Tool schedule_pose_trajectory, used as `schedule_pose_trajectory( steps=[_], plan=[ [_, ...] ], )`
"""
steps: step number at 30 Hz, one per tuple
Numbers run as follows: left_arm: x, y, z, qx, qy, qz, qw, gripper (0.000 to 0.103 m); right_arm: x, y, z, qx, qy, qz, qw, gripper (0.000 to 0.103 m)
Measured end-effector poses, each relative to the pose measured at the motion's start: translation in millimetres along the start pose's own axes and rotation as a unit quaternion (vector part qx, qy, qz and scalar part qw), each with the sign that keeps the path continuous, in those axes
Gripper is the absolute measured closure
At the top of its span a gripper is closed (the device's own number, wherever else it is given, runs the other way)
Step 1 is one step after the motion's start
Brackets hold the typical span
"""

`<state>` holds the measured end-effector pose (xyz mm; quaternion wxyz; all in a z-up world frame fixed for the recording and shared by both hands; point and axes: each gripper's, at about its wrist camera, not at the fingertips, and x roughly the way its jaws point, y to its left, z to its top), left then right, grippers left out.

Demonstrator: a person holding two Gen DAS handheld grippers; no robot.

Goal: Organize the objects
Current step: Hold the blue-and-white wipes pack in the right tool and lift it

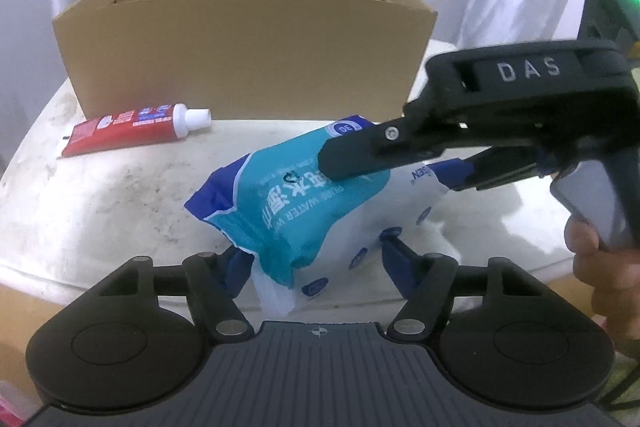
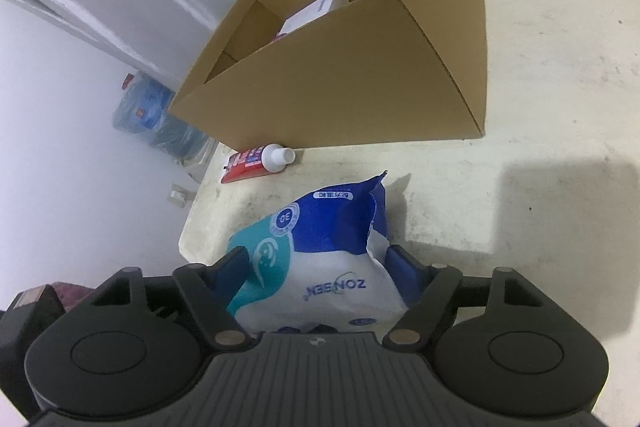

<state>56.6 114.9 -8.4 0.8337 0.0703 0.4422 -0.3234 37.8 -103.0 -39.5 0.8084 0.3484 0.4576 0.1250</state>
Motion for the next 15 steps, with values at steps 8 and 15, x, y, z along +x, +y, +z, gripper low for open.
schedule_pose_trajectory(
  steps=[8, 15],
  plan=[
    [-8.5, -9.7, -7.8, -0.004, 0.011, -0.022, 0.9997, 0.036, -12.5, 1.3, -8.1, -0.020, -0.007, -0.018, 1.000, 0.027],
    [-2.8, -3.7, -8.5, -0.010, 0.022, -0.015, 0.9996, 0.032, -16.7, 1.8, -10.5, -0.037, -0.017, -0.025, 0.999, 0.026]
  ],
)
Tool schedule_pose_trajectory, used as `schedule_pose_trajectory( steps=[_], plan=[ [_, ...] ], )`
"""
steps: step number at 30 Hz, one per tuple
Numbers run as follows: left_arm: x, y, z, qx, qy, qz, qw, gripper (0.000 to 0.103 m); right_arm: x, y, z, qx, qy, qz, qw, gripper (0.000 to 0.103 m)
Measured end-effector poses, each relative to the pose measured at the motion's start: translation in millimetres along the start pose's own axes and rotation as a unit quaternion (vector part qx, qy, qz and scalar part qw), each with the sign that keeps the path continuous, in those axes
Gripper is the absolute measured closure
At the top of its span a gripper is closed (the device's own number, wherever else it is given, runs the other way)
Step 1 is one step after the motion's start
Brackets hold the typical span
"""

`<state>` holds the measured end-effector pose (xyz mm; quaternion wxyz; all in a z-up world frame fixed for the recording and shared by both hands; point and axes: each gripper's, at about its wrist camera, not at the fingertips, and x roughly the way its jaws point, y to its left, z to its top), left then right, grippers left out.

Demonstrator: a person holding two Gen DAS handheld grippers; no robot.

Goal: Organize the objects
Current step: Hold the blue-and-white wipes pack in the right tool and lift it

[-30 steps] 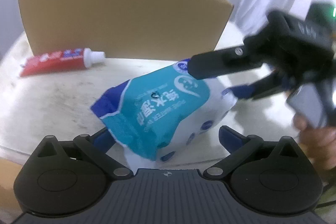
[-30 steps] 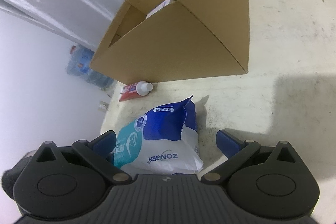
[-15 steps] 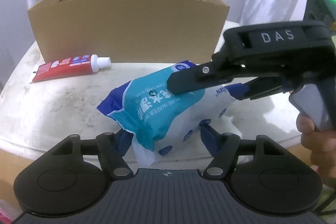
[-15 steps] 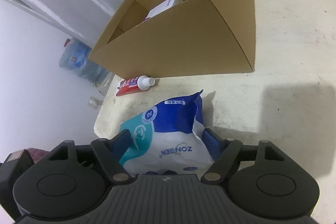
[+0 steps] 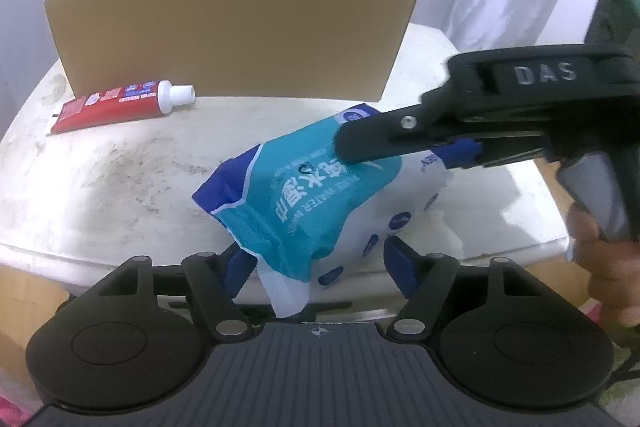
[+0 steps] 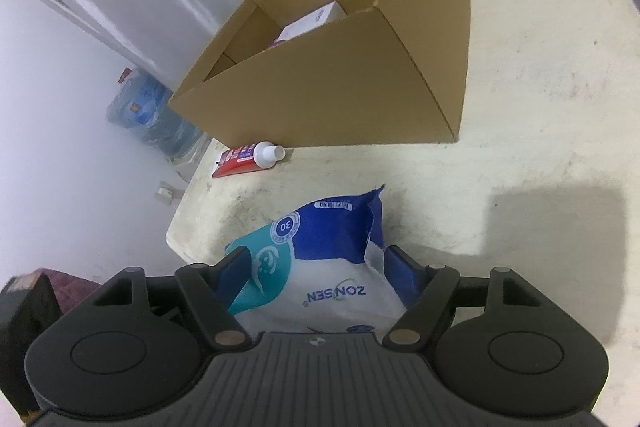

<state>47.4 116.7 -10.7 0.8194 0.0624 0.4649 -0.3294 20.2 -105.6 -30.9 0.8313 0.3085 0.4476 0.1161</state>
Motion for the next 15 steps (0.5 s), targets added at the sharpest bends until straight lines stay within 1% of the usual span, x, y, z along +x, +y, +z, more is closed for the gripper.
schedule_pose_trajectory(
  steps=[3, 7, 11, 15],
  plan=[
    [4.7, 0.6, 0.9, 0.008, 0.009, 0.011, 0.9999, 0.029, -3.6, 0.3, -1.6, -0.002, 0.000, 0.000, 1.000, 0.026],
    [7.8, 2.7, 4.0, 0.003, 0.006, -0.003, 1.0000, 0.026, -4.5, 2.1, -3.8, -0.013, 0.003, -0.004, 1.000, 0.026],
    [10.5, 0.9, 5.3, 0.005, 0.004, -0.002, 1.0000, 0.025, -2.1, 5.7, -5.2, -0.021, 0.006, 0.002, 1.000, 0.025],
    [11.8, 0.9, 6.5, -0.003, 0.005, -0.006, 1.0000, 0.025, 1.0, 11.4, -6.8, -0.033, 0.004, -0.001, 0.999, 0.025]
  ],
)
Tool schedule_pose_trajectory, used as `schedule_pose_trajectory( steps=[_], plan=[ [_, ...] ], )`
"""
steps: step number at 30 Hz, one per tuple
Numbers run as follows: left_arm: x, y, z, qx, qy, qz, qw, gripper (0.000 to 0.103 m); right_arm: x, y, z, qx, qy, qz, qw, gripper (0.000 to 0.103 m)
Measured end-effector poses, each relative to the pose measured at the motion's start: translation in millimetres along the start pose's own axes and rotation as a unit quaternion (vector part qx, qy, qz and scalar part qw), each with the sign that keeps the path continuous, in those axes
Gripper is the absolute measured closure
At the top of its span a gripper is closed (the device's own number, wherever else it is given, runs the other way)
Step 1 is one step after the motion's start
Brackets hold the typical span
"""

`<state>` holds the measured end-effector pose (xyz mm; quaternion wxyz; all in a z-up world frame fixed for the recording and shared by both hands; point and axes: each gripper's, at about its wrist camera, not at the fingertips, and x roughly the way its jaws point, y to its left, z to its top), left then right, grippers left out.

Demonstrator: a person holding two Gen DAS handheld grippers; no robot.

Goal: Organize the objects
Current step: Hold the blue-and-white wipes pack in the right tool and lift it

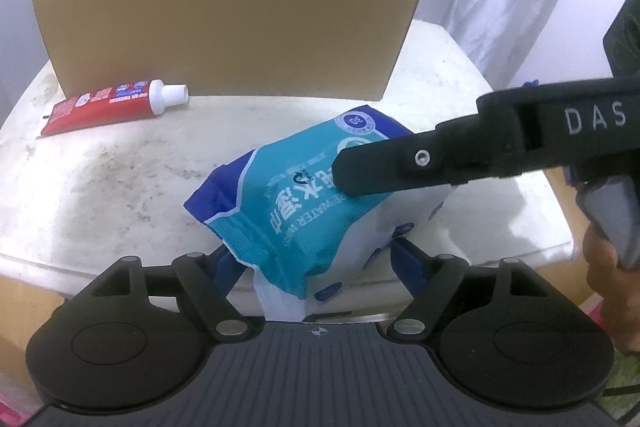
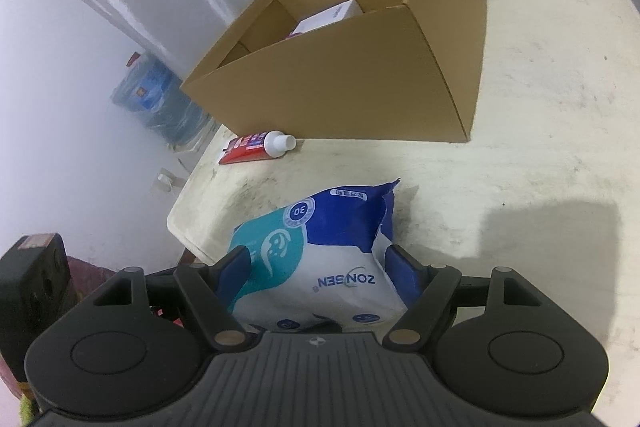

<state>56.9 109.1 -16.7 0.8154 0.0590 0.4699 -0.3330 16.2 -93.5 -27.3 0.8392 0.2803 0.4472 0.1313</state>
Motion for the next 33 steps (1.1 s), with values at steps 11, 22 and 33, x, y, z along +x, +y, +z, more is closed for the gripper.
schedule_pose_trajectory(
  steps=[11, 22, 33],
  plan=[
    [-0.9, -5.3, 6.6, -0.003, 0.001, 0.006, 1.0000, 0.026, -1.9, -4.3, 0.1, 0.002, -0.002, 0.005, 1.000, 0.026],
    [-1.4, -3.1, 5.4, -0.007, 0.002, 0.004, 1.0000, 0.025, -3.3, -7.4, 2.2, 0.013, -0.002, 0.001, 1.000, 0.026],
    [-1.5, -2.9, 4.6, -0.008, 0.003, 0.004, 1.0000, 0.024, 0.4, -9.3, 0.9, 0.019, 0.002, 0.009, 1.000, 0.025]
  ],
)
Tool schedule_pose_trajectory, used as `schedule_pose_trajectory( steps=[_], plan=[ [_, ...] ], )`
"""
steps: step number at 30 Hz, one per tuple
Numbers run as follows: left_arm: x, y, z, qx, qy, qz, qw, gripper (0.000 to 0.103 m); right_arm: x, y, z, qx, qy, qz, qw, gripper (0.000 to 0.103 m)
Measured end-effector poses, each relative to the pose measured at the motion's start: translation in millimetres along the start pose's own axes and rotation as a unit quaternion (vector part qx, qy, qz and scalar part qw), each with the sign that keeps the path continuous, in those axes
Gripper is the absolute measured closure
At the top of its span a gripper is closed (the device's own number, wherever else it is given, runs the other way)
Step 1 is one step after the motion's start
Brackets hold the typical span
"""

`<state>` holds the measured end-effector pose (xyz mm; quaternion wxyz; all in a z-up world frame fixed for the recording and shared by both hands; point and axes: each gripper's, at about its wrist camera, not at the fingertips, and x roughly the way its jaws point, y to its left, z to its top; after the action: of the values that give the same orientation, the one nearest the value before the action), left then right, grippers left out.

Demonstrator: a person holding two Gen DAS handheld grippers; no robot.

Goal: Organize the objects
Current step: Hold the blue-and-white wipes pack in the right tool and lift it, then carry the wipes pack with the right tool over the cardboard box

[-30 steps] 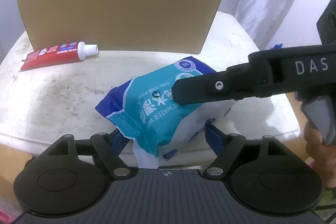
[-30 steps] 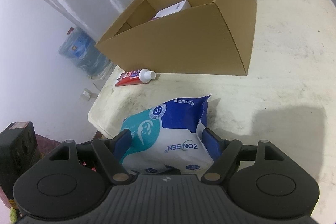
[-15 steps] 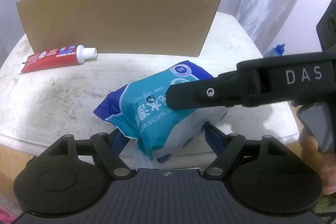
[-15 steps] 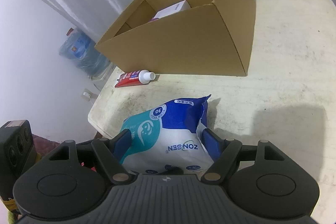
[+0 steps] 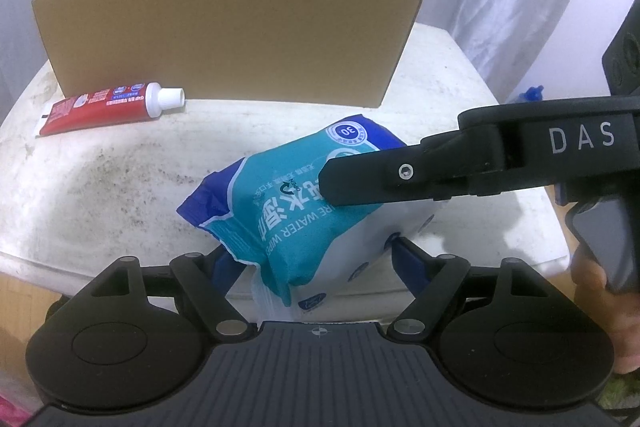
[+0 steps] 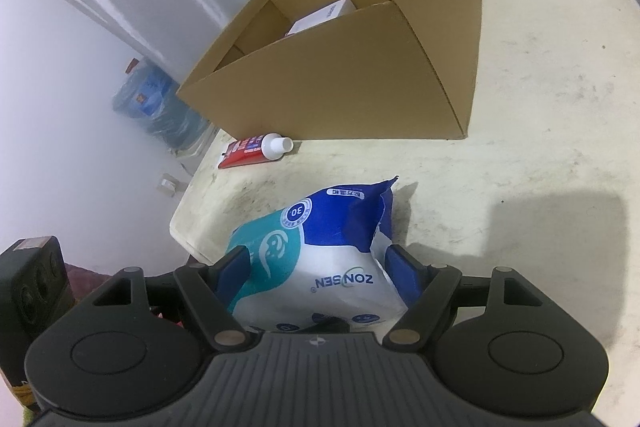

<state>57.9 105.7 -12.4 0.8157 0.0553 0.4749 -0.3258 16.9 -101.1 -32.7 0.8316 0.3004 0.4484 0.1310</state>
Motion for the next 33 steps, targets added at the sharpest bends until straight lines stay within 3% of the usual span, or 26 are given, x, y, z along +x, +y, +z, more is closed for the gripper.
schedule_pose_trajectory(
  steps=[19, 33],
  plan=[
    [-11.6, 0.0, 0.8, -0.002, -0.016, 0.002, 0.9999, 0.027, -3.0, 10.8, 0.3, -0.011, -0.002, -0.003, 1.000, 0.026],
    [-77.9, -4.9, 32.6, 0.008, -0.125, 0.043, 0.9912, 0.027, -47.3, 70.2, 31.9, -0.085, -0.067, 0.024, 0.994, 0.026]
  ],
)
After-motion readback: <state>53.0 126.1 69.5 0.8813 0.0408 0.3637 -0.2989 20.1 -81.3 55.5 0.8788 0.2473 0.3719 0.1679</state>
